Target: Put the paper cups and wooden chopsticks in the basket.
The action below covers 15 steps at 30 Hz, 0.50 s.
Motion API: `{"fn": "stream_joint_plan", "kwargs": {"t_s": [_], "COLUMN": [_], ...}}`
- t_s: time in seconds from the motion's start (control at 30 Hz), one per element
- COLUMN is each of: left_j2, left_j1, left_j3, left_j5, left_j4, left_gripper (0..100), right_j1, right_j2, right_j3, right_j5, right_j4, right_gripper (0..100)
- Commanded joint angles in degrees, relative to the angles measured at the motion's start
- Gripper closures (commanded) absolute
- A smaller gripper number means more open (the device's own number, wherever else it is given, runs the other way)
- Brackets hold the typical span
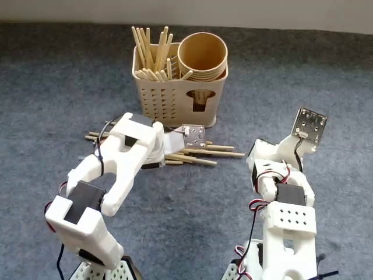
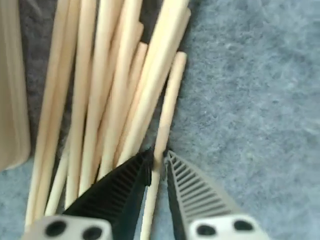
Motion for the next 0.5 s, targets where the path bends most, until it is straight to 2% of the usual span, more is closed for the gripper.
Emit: {"fn": "stream_joint_plan", "kwargs": {"t_s": [0.0,0.23,0.4,0.47], "left_j2": [-1.71,-9.80,-10.42,-10.42], "left_j1": [2.77,3.12,3.21,2.95], "left_j3": [-2.07,-1.89,-1.80,-1.36], "left_j5": [0.09,0.18,0.18,0.18], "left_j4": [6.59,8.00,7.91,7.91], "left_gripper": [95,94,94,91], "right_j1": [0.57,0.57,0.57,0.57], "right_j2": [-1.01,-1.10,-1.10,-1.10], "right_j3": [-0.57,-0.57,-0.57,-0.57], "right_j5": [0.70,0.70,0.70,0.70], "right_j4": [-1.63,-1.63,-1.63,-1.63], "right_gripper": [95.0,95.0,95.0,95.0]}}
